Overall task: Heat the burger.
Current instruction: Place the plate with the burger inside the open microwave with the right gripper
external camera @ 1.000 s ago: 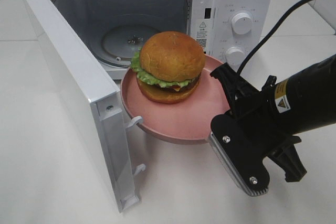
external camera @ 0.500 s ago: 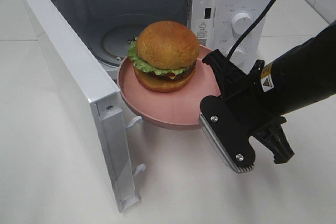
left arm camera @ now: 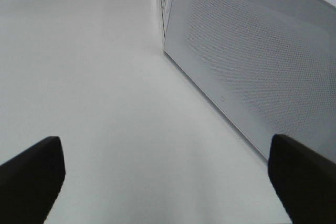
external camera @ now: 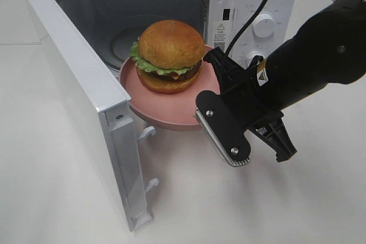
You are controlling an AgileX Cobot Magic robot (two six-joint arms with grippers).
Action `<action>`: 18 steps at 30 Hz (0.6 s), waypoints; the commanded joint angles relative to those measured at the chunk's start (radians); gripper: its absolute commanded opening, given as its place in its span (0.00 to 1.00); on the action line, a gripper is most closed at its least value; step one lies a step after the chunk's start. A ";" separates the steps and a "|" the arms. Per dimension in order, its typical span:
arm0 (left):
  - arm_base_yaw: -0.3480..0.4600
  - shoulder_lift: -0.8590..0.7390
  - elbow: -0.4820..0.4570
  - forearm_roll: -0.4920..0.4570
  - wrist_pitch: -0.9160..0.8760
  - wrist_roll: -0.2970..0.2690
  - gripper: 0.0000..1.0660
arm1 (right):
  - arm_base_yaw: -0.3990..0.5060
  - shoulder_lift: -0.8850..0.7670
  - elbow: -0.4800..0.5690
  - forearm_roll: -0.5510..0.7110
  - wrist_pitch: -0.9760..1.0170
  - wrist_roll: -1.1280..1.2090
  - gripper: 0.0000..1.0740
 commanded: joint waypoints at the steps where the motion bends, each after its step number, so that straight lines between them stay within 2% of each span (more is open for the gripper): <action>1: 0.000 -0.017 0.000 -0.003 -0.010 -0.005 0.92 | -0.001 0.006 -0.033 0.000 -0.061 -0.010 0.00; 11: 0.000 -0.017 0.000 -0.002 -0.010 -0.005 0.92 | -0.001 0.084 -0.118 0.008 -0.047 -0.010 0.00; 18: 0.000 -0.017 0.000 -0.002 -0.010 -0.005 0.92 | 0.001 0.177 -0.225 0.012 -0.020 0.001 0.00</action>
